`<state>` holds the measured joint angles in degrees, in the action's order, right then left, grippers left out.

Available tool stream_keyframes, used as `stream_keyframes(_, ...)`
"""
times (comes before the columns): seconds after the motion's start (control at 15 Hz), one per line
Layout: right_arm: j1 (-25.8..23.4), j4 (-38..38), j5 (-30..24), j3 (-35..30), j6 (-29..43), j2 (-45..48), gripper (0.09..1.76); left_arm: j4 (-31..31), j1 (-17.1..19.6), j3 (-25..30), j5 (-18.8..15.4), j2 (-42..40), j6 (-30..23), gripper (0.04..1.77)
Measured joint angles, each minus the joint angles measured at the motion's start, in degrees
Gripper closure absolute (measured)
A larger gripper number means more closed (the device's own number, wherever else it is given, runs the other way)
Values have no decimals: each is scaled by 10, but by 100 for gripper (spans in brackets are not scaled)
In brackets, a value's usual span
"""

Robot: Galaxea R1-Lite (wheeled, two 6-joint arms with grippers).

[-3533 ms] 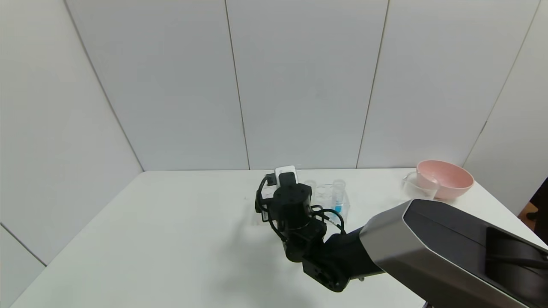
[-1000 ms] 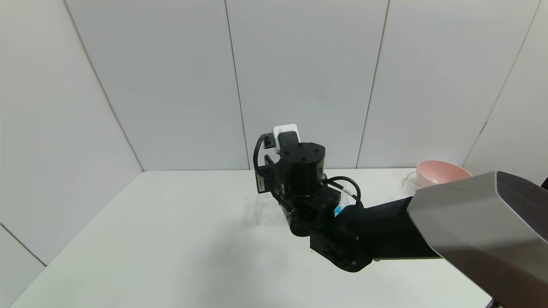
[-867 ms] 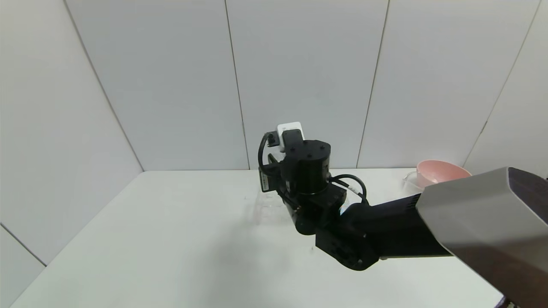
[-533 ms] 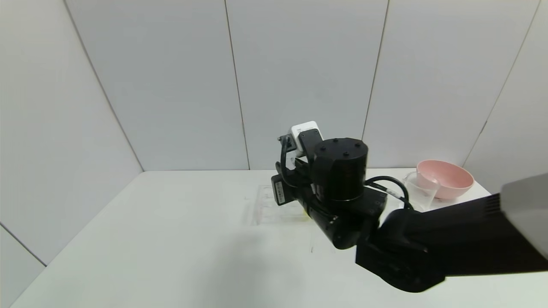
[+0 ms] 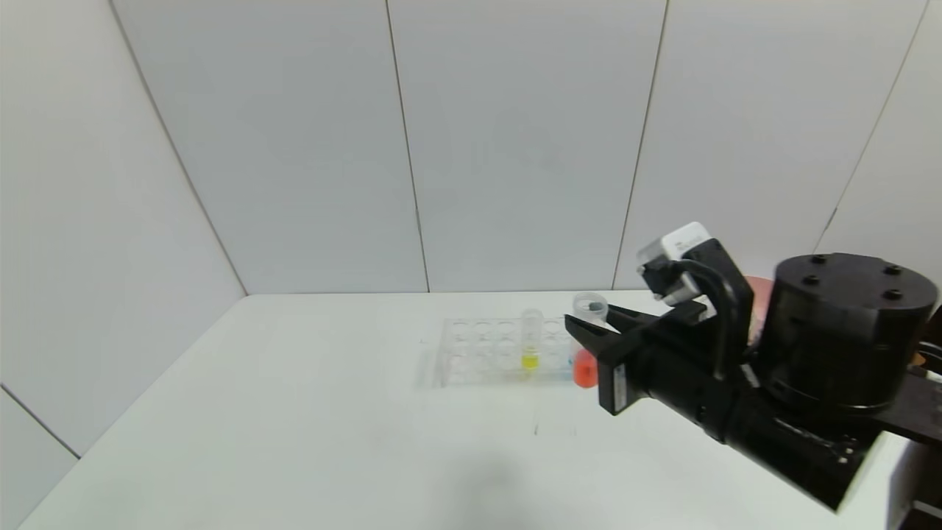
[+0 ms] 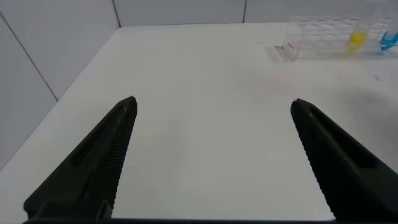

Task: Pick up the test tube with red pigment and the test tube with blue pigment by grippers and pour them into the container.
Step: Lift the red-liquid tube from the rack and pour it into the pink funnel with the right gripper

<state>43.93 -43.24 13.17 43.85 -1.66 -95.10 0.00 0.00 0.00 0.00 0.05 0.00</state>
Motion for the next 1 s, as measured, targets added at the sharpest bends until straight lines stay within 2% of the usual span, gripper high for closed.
stream_keyframes(0.2, -71, -3, -68, -80, 0, 70, 136, 0, 0, 0, 0, 0, 0, 5)
stream_keyframes(0.47, -205, -3, -185, -133, 2, 123, 136, 0, 0, 0, 0, 0, 0, 5)
stream_keyframes(0.73, -351, -1, -336, -146, -3, 139, 136, 0, 0, 0, 0, 0, 0, 5)
stream_keyframes(1.0, -475, -1, -481, -130, -43, 123, 136, 0, 0, 0, 0, 0, 0, 5)
